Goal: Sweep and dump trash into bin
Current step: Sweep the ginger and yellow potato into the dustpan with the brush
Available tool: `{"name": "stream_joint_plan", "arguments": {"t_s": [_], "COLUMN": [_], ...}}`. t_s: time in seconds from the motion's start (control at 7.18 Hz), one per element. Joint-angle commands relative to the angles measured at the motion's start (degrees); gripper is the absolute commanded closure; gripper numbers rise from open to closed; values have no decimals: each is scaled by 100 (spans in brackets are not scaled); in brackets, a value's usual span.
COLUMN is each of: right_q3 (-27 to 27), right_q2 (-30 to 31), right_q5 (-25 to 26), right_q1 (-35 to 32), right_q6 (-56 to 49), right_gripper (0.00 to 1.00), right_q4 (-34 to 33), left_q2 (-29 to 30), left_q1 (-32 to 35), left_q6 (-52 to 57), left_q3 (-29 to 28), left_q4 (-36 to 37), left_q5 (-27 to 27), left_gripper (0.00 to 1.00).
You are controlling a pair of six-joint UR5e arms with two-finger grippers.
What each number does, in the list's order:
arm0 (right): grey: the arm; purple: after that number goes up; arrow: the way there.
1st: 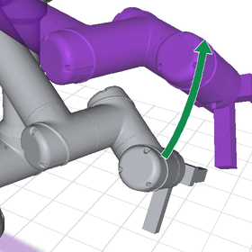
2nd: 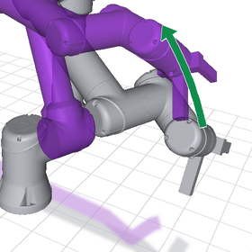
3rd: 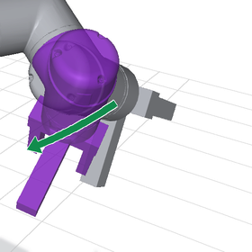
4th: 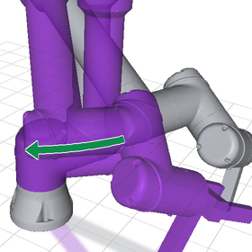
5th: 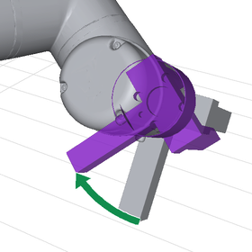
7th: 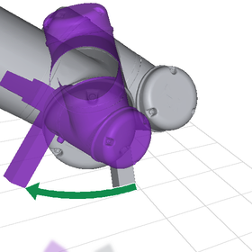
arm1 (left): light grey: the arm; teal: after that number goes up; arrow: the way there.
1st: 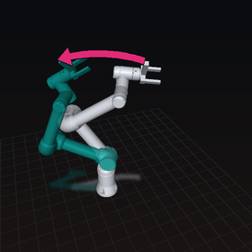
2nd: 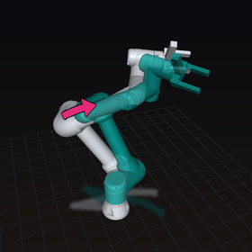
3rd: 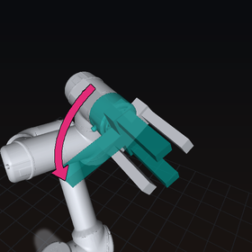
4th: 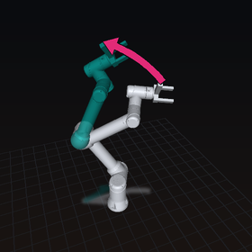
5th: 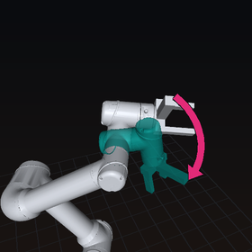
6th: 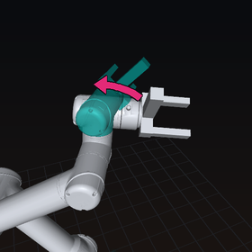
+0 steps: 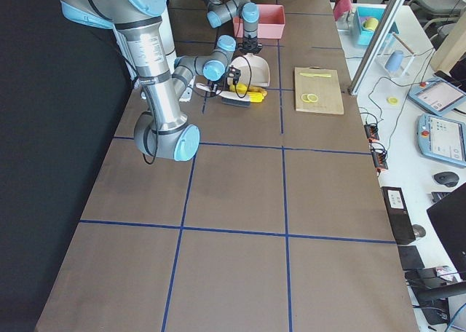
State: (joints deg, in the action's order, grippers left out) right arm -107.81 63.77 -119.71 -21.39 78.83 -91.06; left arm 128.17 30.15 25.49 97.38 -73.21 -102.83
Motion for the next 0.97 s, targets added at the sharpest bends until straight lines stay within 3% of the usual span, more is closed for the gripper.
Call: {"name": "stream_joint_plan", "arguments": {"t_s": [0.0,0.84], "right_q3": [128,286], "right_q2": [-180,-759], "right_q5": [0,9], "right_q1": [29,240], "right_q6": [10,484], "right_gripper": [100,100], "right_q4": [9,0], "left_q2": [7,6], "left_q1": [0,-9], "left_q6": [-70,-88], "left_q3": [18,1], "left_q4": [0,0], "left_q5": [0,0], "left_gripper": [100,100]}}
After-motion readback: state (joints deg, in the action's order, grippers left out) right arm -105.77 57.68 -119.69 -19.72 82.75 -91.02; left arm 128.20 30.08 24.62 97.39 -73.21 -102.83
